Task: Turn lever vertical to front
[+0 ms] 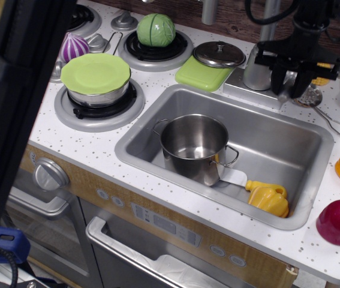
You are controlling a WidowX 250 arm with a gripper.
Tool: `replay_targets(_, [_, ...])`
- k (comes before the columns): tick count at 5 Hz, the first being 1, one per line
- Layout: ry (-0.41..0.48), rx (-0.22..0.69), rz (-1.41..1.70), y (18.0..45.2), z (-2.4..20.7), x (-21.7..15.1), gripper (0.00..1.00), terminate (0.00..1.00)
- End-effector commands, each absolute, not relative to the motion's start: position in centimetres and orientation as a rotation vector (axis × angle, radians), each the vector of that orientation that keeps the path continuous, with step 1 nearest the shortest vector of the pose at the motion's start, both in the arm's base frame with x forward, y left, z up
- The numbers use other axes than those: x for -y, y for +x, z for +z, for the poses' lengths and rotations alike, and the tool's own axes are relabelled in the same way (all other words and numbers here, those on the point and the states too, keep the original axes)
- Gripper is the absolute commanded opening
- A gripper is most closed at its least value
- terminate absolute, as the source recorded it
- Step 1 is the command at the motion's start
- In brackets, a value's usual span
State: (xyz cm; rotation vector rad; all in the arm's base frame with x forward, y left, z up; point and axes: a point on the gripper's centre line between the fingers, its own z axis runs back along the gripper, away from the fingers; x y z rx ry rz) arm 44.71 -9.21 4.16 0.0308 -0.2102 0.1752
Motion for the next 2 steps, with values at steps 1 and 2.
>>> replay_targets(1, [-0.003,0.288,0.166,45.4,6.8,9.6,0.00,0.00])
replay_targets(2, [0.035,0.285,0.150,45.5,8.3,9.1,1.00,1.00])
